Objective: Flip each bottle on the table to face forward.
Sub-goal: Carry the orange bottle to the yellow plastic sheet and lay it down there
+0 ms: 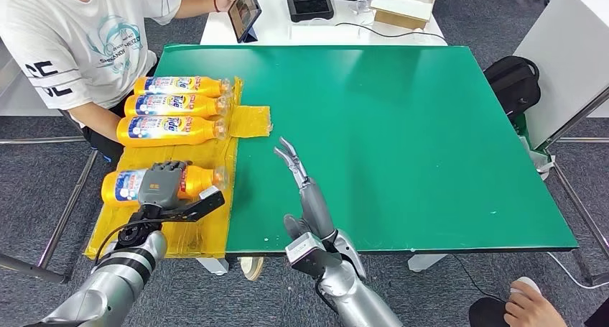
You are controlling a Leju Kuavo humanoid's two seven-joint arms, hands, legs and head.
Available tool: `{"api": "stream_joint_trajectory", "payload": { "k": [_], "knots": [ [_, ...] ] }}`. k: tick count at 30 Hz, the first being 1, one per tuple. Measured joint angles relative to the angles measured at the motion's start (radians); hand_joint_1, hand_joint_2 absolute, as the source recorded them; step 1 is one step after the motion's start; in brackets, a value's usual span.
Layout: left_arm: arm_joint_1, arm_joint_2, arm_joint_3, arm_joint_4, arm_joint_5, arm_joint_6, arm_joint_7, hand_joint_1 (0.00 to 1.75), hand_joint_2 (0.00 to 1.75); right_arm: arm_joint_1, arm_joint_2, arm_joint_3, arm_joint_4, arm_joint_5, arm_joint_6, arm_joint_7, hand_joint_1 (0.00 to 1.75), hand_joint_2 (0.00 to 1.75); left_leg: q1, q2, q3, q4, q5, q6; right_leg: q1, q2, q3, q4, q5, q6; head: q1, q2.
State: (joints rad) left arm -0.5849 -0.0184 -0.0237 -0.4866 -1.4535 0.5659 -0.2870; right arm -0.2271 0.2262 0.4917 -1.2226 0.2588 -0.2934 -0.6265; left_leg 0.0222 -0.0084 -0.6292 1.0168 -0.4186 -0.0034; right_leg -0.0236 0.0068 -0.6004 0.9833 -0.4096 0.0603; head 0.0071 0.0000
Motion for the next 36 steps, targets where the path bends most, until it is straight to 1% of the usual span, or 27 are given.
{"api": "stream_joint_trajectory", "payload": {
  "k": [4,9,10,13,14,17,20,24,26,28,34,36],
  "knots": [
    [-0.031,0.013,-0.002,0.053,0.016,-0.044,-0.004,1.75,1.75,0.000,0.000,0.005,0.000,0.001,0.002,0.005,0.00,0.00,0.000,-0.001,0.000,0.000,0.000,0.000,0.000,0.000,0.001,0.000,0.000,0.000,0.000,0.000],
    [-0.053,0.020,-0.004,0.087,0.021,-0.067,0.001,1.75,1.75,0.000,0.000,0.006,0.000,0.001,0.003,0.012,0.00,0.00,0.000,0.000,0.001,0.000,0.000,0.000,0.000,0.000,0.001,0.000,0.000,0.000,0.000,0.000],
    [-0.055,0.020,-0.005,0.091,0.025,-0.071,0.000,1.39,1.75,0.000,0.000,0.006,0.000,0.001,0.003,0.012,0.00,0.00,0.000,0.000,0.002,0.000,0.000,0.000,0.000,0.000,0.002,0.000,0.000,0.000,0.000,0.000],
    [-0.064,0.020,-0.002,0.100,0.065,-0.108,-0.019,0.08,1.75,0.000,0.000,0.006,0.000,0.004,0.003,0.016,0.00,0.00,0.000,0.000,0.002,0.000,0.001,0.000,0.000,0.000,0.002,0.000,0.000,0.000,0.000,0.000],
    [-0.068,0.020,0.002,0.102,0.091,-0.128,-0.032,0.00,1.75,0.000,0.000,0.007,0.000,0.006,0.003,0.019,0.00,0.00,0.000,0.000,0.002,0.000,0.001,0.000,0.000,0.000,0.002,0.000,0.000,0.000,0.000,0.000],
    [-0.081,0.018,0.025,0.105,0.163,-0.185,-0.065,0.00,1.75,0.000,0.000,0.007,0.000,0.012,0.004,0.027,0.00,0.00,0.000,0.000,0.003,0.000,0.001,0.000,0.000,0.000,0.003,0.000,0.000,0.000,0.000,0.000],
    [-0.087,0.015,0.042,0.107,0.183,-0.202,-0.074,0.00,1.75,0.000,0.000,0.006,0.000,0.014,0.004,0.030,0.00,0.00,0.000,0.000,0.003,0.000,0.001,0.000,0.000,0.000,0.003,0.000,0.000,0.000,0.000,0.000],
    [-0.088,0.012,0.055,0.108,0.188,-0.209,-0.078,0.00,0.00,0.000,0.000,0.006,0.000,0.014,0.004,0.030,0.00,0.00,0.000,0.000,0.003,0.000,0.001,0.000,0.000,0.000,0.003,0.000,0.000,0.000,-0.001,0.000],
    [-0.089,0.011,0.061,0.108,0.207,-0.228,-0.092,0.00,0.00,0.000,0.000,0.006,0.000,0.014,0.006,0.032,0.00,0.00,0.000,0.000,0.003,0.000,0.001,0.000,0.000,0.000,0.003,0.000,0.000,0.000,-0.001,0.000],
    [-0.093,0.011,0.075,0.108,0.251,-0.268,-0.123,0.00,0.00,0.000,0.000,0.006,0.001,0.014,0.012,0.035,0.00,0.00,0.000,-0.001,0.003,0.000,0.001,0.000,0.000,-0.001,0.004,0.000,0.000,0.000,-0.001,0.000],
    [-0.102,0.002,0.140,0.105,0.448,-0.437,-0.247,0.00,0.00,-0.002,0.000,0.006,0.016,0.011,0.035,0.039,0.00,0.00,0.000,-0.001,0.007,0.000,0.001,0.000,0.000,-0.001,0.008,0.000,0.000,0.000,-0.001,0.000],
    [-0.103,-0.004,0.169,0.101,0.529,-0.511,-0.293,0.00,0.00,-0.003,0.000,0.006,0.022,0.010,0.040,0.039,0.00,0.00,0.000,-0.001,0.008,0.000,0.001,0.000,0.000,-0.001,0.009,0.000,0.000,0.000,-0.001,0.000]
  ]
}}
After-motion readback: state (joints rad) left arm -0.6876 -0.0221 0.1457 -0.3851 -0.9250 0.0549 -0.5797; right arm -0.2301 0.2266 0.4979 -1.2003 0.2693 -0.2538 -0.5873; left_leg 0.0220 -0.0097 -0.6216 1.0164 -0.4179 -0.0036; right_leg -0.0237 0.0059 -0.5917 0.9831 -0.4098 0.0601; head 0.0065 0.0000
